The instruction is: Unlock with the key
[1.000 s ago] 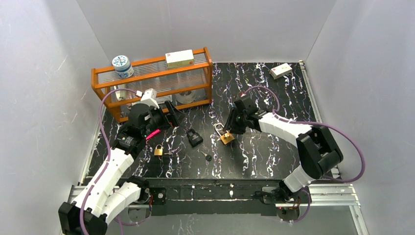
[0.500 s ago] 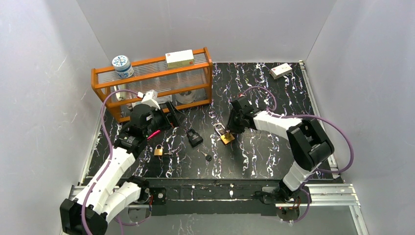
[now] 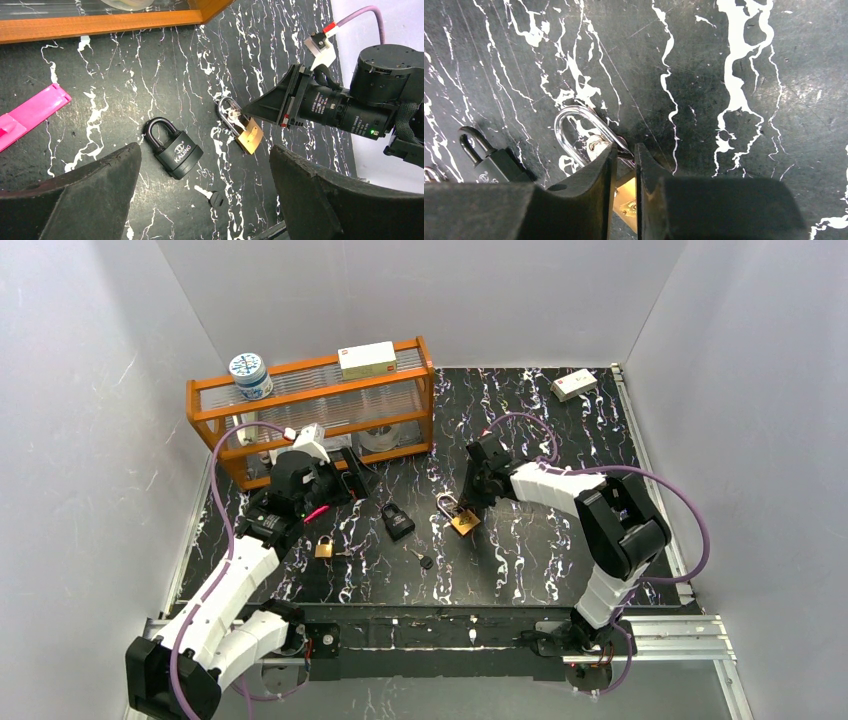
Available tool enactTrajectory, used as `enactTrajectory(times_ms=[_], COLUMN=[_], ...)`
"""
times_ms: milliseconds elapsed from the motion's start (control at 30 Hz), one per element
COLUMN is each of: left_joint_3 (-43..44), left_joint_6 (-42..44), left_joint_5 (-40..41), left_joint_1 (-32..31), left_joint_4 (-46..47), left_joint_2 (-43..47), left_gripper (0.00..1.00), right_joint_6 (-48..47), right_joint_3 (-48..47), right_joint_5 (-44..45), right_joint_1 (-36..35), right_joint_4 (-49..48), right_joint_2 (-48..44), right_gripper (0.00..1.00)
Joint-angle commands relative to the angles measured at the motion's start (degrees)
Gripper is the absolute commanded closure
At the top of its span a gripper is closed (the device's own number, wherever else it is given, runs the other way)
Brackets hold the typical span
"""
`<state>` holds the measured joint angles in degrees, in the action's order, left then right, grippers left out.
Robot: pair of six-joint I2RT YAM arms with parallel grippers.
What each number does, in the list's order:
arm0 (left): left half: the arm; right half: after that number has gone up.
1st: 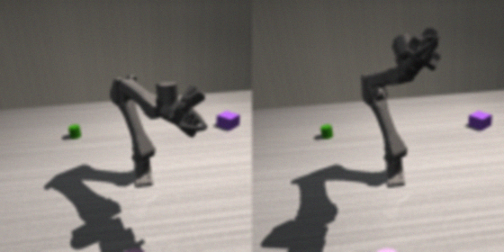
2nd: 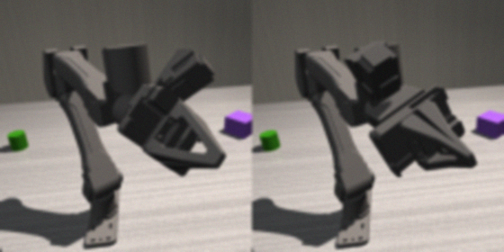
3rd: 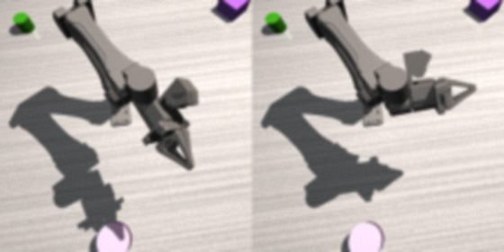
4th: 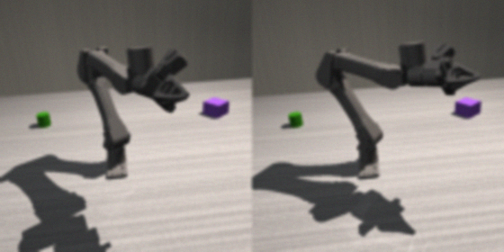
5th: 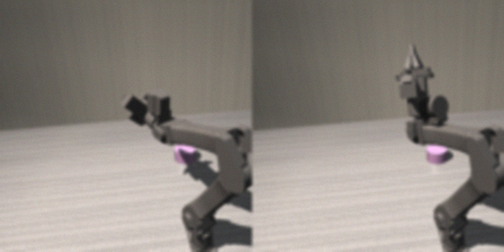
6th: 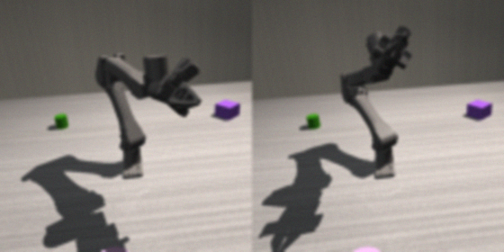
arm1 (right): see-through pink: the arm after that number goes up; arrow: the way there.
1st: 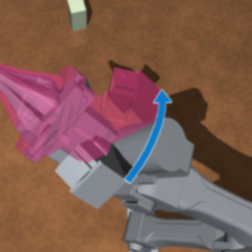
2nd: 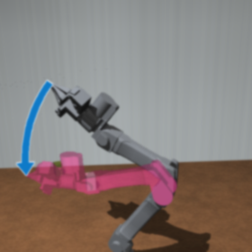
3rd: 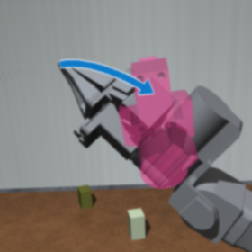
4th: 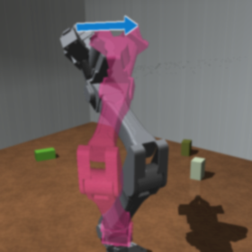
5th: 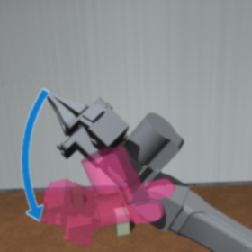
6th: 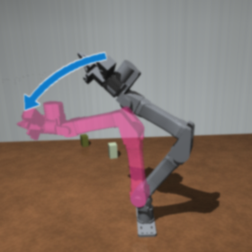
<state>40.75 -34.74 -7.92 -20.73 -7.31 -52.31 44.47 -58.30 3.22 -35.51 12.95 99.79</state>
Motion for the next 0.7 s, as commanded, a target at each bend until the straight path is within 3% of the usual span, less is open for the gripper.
enactTrajectory(times_ms=[0,300,533,667], left_joint_3=[-0.66,-0.87,-1.42,-1.73], left_joint_6=[0.27,0.55,0.53,0.51], left_joint_5=[0.81,0.81,0.13,-1.78], left_joint_1=[0.25,0.25,0.24,0.25], left_joint_4=[0.54,0.21,0.41,1.08], left_joint_2=[0.41,0.72,0.55,0.55], left_gripper=[0.02,0.02,0.02,0.02], right_joint_6=[-1.64,-2.01,-3.68,-10.01], right_joint_3=[-2.65,-4.53,-5.11,-2.73], right_joint_5=[0.79,0.31,-4.13,-8.88], right_joint_1=[-0.67,-0.81,-0.84,-0.83], right_joint_4=[-1.1,2.25,2.55,-1.89], right_joint_2=[-0.5,-2.41,-4.33,-7.5], right_gripper=[0.76,0.98,0.99,0.99])
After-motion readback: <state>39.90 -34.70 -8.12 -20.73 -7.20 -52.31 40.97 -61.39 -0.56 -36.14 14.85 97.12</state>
